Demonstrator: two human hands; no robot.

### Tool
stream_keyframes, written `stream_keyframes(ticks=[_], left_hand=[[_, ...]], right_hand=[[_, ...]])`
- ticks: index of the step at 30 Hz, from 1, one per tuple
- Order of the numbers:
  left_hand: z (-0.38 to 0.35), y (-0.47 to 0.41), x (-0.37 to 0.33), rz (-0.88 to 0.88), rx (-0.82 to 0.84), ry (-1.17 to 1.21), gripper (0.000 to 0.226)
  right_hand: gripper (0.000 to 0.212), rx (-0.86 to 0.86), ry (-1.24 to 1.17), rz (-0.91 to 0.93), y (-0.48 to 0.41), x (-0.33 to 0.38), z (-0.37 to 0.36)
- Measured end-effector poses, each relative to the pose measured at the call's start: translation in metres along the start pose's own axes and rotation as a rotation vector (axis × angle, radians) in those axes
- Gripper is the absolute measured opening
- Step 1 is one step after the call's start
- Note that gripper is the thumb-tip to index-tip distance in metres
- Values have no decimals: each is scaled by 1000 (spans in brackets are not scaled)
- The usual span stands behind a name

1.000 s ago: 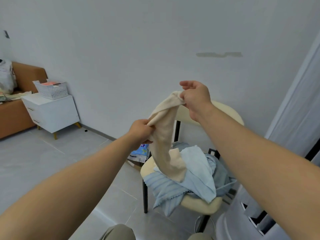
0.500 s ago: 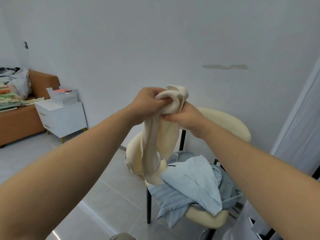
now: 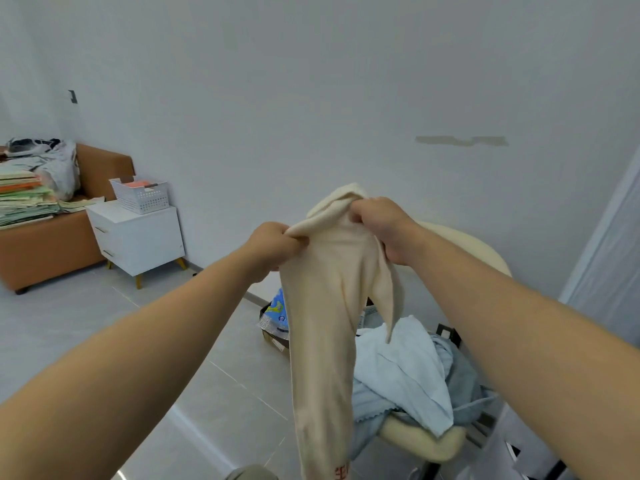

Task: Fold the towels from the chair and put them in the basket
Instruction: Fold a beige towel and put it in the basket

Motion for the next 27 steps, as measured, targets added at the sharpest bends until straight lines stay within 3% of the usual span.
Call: stream_keyframes(ticks=[2, 5, 9, 11, 14, 16, 18, 23, 27], left_hand=[[-1, 4, 0, 55, 75, 97, 26], [-3, 5, -8, -39, 79, 106, 29], [-7, 10, -17, -156, 46, 186, 30], [-8, 14, -14, -166, 130, 200, 33], [-13, 15, 6, -149, 242, -133, 37], [-15, 13, 23, -114, 216, -267, 29], [-15, 11, 41, -43, 200, -214, 27], [-6, 9, 58, -31, 81, -114, 49], [2, 10, 56, -70, 267, -60, 35]], right_hand=[[17, 125, 114, -47, 6, 0, 1], [29, 309, 237, -81, 12, -4, -1], [28, 188, 100, -78, 1, -12, -3], [22, 157, -59, -75, -5, -11, -5], [29, 22, -131, -39, -13, -7, -4], [31, -51, -125, 29, -17, -3, -3], [33, -122, -44, 90, -18, 2, 1], [50, -343, 131, 108, -28, -3, 18], [41, -467, 147, 32, -32, -12, 32]])
Point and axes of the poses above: each hand's wrist, its own y-axis away from the middle knuckle, its own z-axis out of the back of the hand, x = y × z, the point moved 3 cm from there along -y, towards the middle knuckle, and after that the axes turned 8 degrees about -x, right-handed, at the moved point
